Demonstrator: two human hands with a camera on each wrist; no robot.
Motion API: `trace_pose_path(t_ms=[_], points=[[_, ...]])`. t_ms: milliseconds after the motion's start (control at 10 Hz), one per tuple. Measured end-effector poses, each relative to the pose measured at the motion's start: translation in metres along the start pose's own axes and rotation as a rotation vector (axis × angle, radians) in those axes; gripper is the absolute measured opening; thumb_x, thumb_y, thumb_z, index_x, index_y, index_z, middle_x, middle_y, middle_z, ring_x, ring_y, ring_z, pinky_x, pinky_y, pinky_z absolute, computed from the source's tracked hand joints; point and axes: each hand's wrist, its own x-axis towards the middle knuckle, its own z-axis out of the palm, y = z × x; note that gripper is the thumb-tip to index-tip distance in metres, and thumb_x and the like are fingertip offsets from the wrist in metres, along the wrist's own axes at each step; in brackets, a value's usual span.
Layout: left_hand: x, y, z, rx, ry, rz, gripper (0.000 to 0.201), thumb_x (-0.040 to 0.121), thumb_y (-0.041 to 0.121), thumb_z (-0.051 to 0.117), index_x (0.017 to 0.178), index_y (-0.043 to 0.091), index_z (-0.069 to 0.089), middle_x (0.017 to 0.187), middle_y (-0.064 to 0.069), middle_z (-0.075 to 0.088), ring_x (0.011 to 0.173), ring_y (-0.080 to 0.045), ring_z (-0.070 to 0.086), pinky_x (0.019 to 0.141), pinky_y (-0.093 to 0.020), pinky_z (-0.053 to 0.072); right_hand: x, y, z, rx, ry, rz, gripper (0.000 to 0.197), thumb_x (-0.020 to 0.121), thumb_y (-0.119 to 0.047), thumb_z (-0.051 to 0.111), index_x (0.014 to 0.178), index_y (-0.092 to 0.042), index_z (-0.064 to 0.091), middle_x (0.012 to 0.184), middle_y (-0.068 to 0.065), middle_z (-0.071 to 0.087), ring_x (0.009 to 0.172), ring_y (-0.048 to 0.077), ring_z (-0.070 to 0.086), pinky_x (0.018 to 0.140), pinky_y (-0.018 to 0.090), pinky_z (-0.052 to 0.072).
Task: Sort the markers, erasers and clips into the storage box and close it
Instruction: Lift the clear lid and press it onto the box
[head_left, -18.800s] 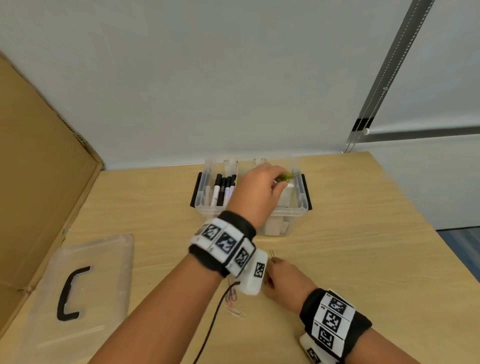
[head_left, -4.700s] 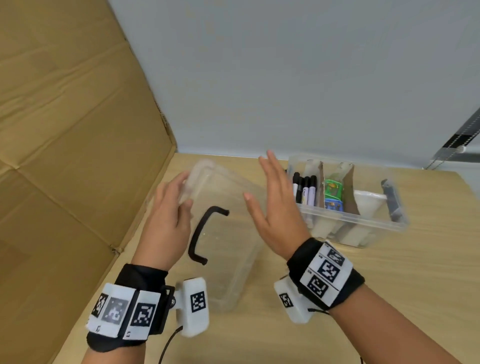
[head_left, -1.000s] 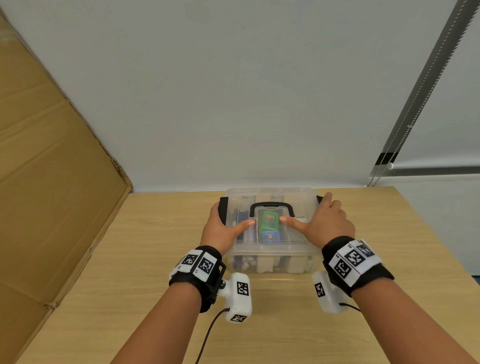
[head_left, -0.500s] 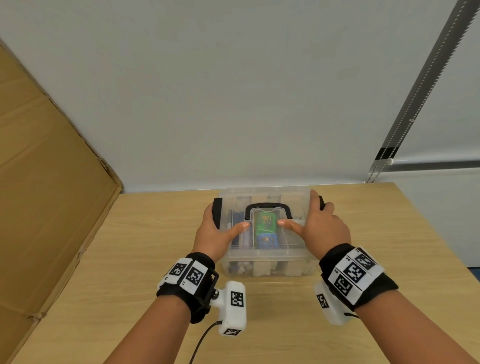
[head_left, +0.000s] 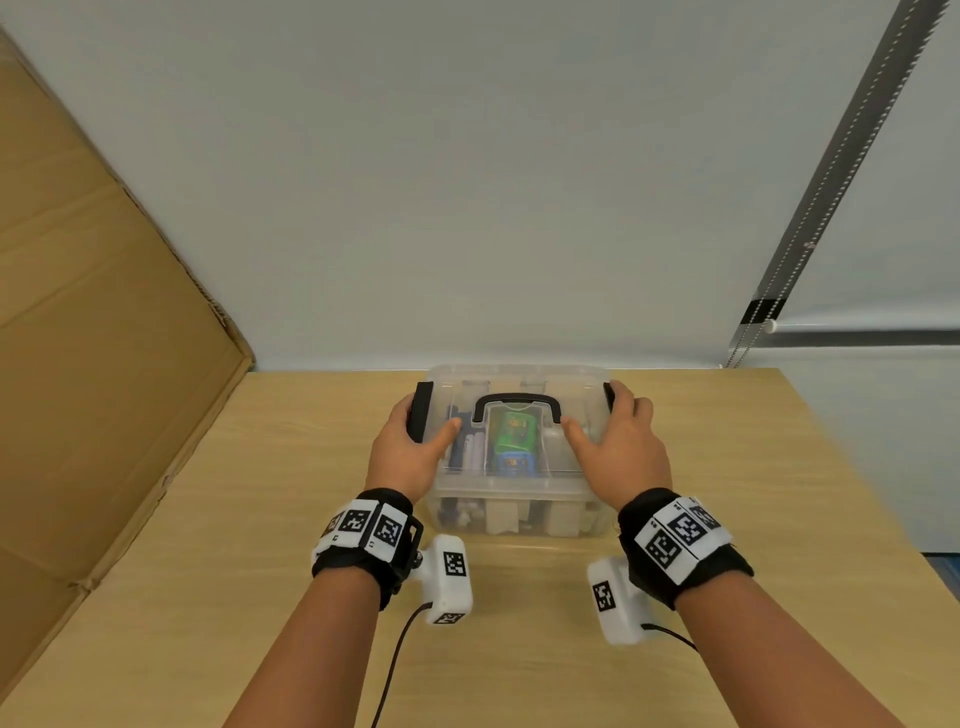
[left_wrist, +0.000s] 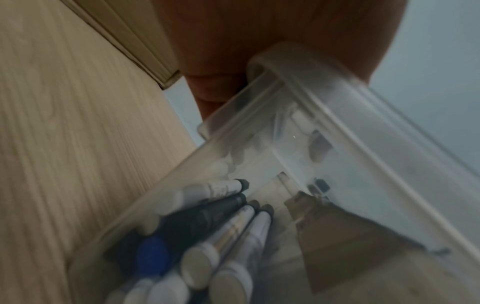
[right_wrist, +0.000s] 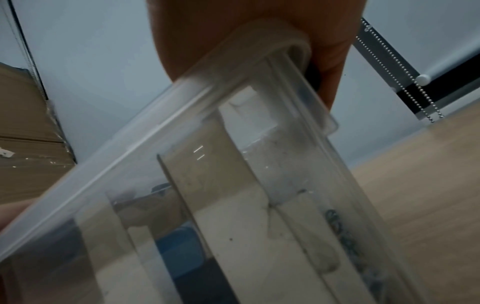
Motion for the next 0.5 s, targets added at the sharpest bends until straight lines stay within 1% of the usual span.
trace_pose_path(t_ms=[100,200,300,400,500], points=[[-0.001,0.0,-0.001,0.084,0.012,0.009,0.052,0.085,0.04,0.065,0.131,0.022,0.048,0.107,0.01,0.058,0.098,-0.013,0.057,0.084,-0.025,0.045,-0.004,0.001,-0.003,0.068,-0.019,0.015,0.067,0.091,-0.045,0.05,0.147,-0.016,0.023,0.139,0.01,0.035,0.101,0.031,0.06,0.079,0.034,0.048],[-0.001,0.006,-0.004,0.205,0.045,0.072,0.037,0.09,0.04,0.056,0.121,0.022,0.054,0.099,0.009,0.06,0.093,-0.017,0.061,0.077,-0.025,0.045,-0.016,0.003,-0.009,0.054,-0.03,-0.027,0.067,0.093,-0.045,0.043,0.148,-0.013,0.02,0.148,0.009,0.029,0.121,0.029,0.05,0.093,0.037,0.046],[0.0,-0.002,-0.006,0.38,-0.005,0.135,0.044,0.092,0.051,0.043,0.122,0.02,0.051,0.108,0.001,0.065,0.094,-0.021,0.062,0.075,-0.03,0.049,-0.048,0.005,-0.01,-0.199,0.061,-0.201,0.07,0.093,-0.05,0.023,0.15,-0.01,0.016,0.157,0.011,0.015,0.143,0.028,0.022,0.116,0.04,0.028],[-0.006,-0.007,-0.014,0.404,-0.101,0.155,0.075,0.083,0.076,0.025,0.139,0.028,0.034,0.131,0.004,0.056,0.114,-0.014,0.056,0.094,-0.037,0.051,-0.085,0.006,-0.01,-0.285,0.139,-0.346,0.067,0.094,-0.05,0.017,0.151,-0.014,0.018,0.16,0.007,0.007,0.148,0.026,0.009,0.119,0.038,0.019],[-0.04,-0.034,-0.034,0.425,-0.213,0.198,0.089,0.076,0.082,0.019,0.149,0.032,0.015,0.147,0.019,0.031,0.132,-0.009,0.041,0.11,-0.034,0.037,-0.123,0.017,0.002,-0.184,0.179,-0.471,0.063,0.093,-0.052,0.018,0.14,-0.015,0.037,0.157,0.003,0.018,0.143,0.025,0.021,0.113,0.031,0.019]])
